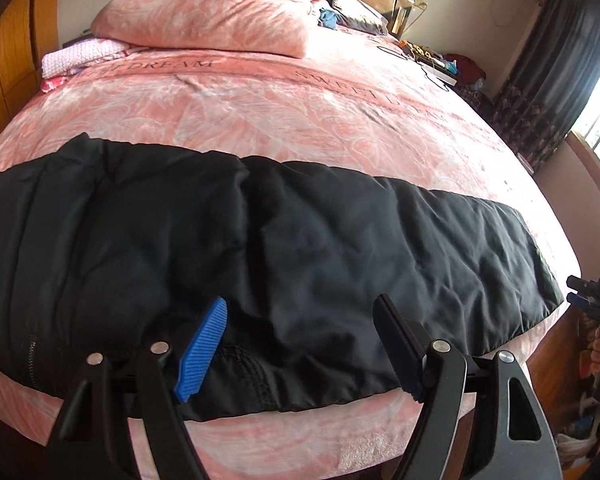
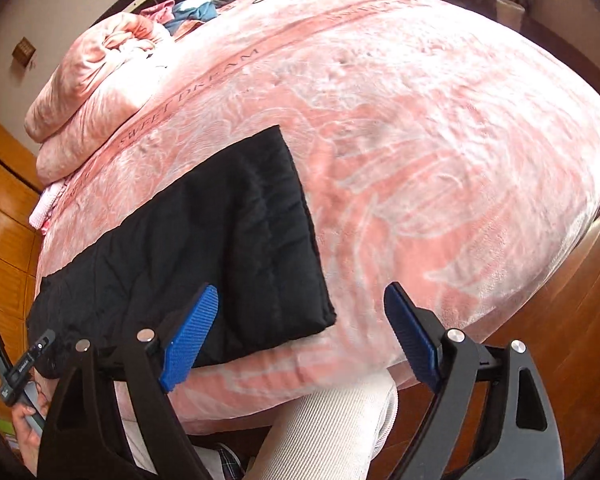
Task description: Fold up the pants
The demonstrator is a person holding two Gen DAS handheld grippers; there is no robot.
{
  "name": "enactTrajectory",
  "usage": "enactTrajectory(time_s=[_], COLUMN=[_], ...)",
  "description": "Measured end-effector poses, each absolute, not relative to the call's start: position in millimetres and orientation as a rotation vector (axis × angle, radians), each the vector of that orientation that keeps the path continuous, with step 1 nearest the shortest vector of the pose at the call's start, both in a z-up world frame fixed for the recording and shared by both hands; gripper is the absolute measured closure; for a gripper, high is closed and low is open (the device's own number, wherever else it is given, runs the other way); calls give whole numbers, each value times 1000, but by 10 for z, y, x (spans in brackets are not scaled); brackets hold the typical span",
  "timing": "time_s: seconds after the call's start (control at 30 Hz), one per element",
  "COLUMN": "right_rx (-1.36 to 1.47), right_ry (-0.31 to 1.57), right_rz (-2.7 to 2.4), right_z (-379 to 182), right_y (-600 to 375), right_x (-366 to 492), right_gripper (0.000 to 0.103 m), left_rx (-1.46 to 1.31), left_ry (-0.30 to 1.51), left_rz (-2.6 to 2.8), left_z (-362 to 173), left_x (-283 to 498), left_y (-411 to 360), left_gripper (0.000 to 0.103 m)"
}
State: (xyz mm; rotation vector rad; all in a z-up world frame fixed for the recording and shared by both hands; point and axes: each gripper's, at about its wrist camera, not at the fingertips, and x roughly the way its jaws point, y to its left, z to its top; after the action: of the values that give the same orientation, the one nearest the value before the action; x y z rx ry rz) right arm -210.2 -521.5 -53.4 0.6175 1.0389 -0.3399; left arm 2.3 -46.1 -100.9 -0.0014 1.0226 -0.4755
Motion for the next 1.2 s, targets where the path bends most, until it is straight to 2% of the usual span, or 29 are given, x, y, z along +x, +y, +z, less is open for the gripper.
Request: enactTrajectory(time_s=[0.17, 0.3, 0.47, 0.5, 0.53, 0.57, 0.63, 0.8, 0.97, 1.07, 1.2], right_rx=[698, 672, 654, 637, 628, 637, 740, 752, 761, 722, 705], right_ry=[1090, 1072, 1063, 1064, 1060, 1049, 1008, 933, 825, 783, 755], right_rz=[-274, -268, -219, -223, -227, -223, -146, -69, -38, -42, -146], right_z=[-896, -926, -964, -970, -976, -981, -983, -710, -197, 56, 120], right_y=[-5247, -5138, -4959, -4930, -4916, -4927, -4988, -4937, -5075, -5215, -5486], right_x=[-2101, -2038, -1893, -1869, -1855, -1847, -1850, -1752, -1637, -1573, -1642], right_gripper=[16, 14, 20, 23, 32, 50, 76, 82, 85, 87, 89], left_rx=[15, 23, 44, 45, 42, 34, 25, -5, -25, -1, 6], left_ry=[1029, 1055, 1093, 1093, 1095, 1099, 1104, 1118, 1094, 1035, 1019], left_rz=[-540, -589, -565, -563, -562, -562, -562, -542, -524, -519, -541], left_z=[-1045, -1146, -1353, -1373, -1384, -1395, -1398, -1358, -1224, -1073, -1053], left_x=[-85, -127, -91, -91, -90, -84, -81, -84, -46, -41, -44], left_y=[-875, -1210, -1373, -1370, -1362, -1351, -1337, -1244, -1149, -1211, -1349], left_gripper=[27, 27, 26, 26, 26, 26, 26, 26, 25, 18, 18])
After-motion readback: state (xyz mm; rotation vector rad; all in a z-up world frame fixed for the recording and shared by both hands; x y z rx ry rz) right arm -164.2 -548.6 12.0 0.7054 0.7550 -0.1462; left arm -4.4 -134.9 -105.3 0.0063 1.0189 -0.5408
